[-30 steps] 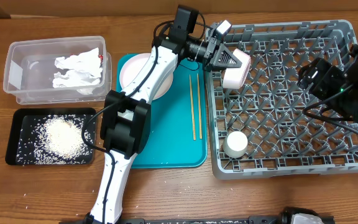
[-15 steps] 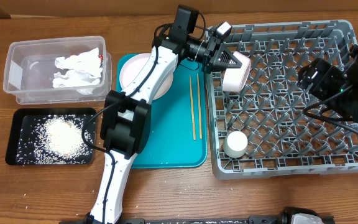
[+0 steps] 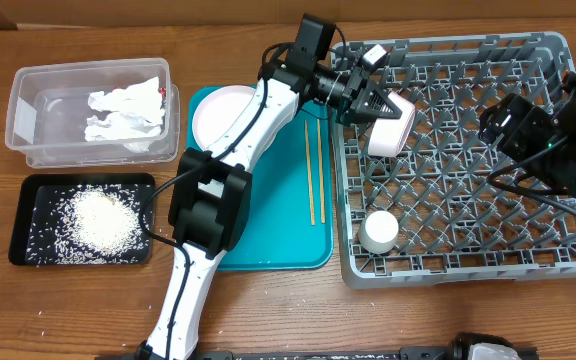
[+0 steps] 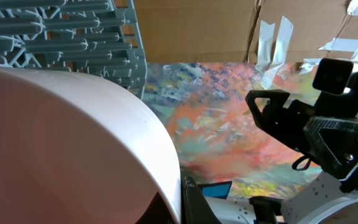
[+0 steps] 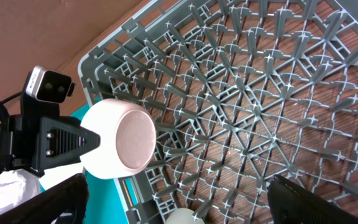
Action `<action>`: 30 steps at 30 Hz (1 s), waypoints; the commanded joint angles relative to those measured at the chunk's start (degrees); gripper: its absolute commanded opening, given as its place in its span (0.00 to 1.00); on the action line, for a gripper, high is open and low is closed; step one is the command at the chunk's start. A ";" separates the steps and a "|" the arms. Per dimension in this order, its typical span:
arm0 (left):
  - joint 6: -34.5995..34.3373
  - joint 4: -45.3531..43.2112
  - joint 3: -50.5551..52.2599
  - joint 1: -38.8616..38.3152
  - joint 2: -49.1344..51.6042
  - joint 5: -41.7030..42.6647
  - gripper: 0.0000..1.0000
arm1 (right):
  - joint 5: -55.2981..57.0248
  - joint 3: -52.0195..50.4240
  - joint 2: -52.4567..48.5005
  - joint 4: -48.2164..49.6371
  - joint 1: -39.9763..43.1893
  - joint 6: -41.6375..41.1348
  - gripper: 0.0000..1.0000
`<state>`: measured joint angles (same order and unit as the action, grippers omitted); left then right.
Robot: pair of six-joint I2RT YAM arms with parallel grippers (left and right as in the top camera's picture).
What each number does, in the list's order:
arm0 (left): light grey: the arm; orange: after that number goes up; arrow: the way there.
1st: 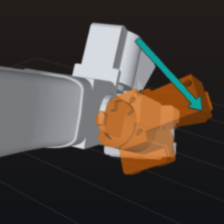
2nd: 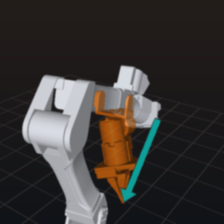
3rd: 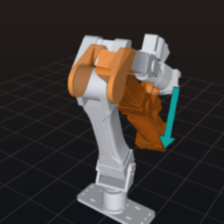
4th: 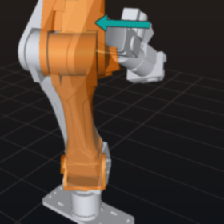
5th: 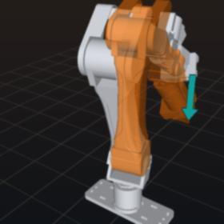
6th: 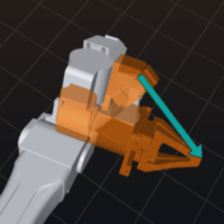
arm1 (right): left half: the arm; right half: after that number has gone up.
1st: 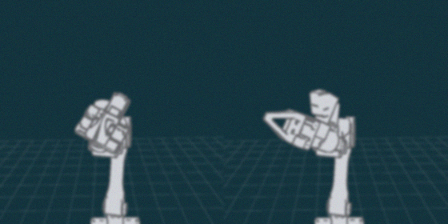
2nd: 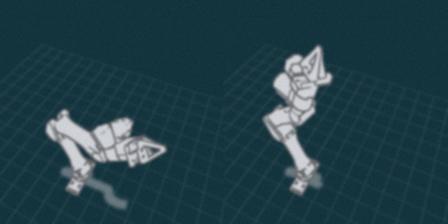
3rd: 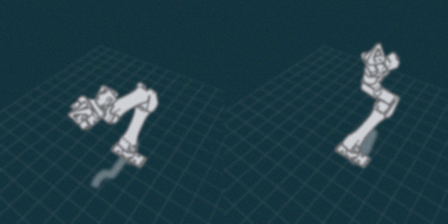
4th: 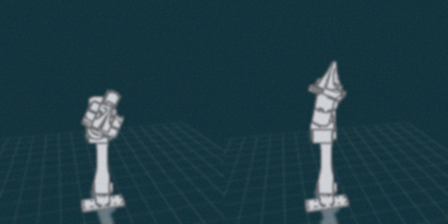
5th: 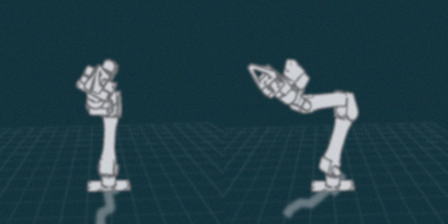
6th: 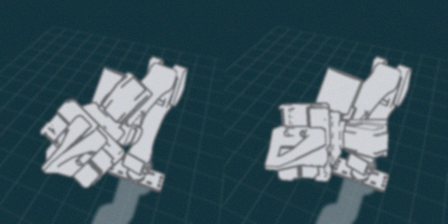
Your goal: Sort waste into correct bins and load items into the dishwasher
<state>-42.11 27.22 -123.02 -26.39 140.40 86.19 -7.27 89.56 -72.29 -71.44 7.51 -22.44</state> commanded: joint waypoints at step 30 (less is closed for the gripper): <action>-16.83 -19.04 1.55 6.69 -0.57 4.24 1.00 | -0.33 0.76 0.09 -0.22 0.22 0.44 0.93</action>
<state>-51.96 11.53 -121.10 -20.21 140.40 88.77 -7.27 89.56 -72.31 -71.79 7.51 -22.41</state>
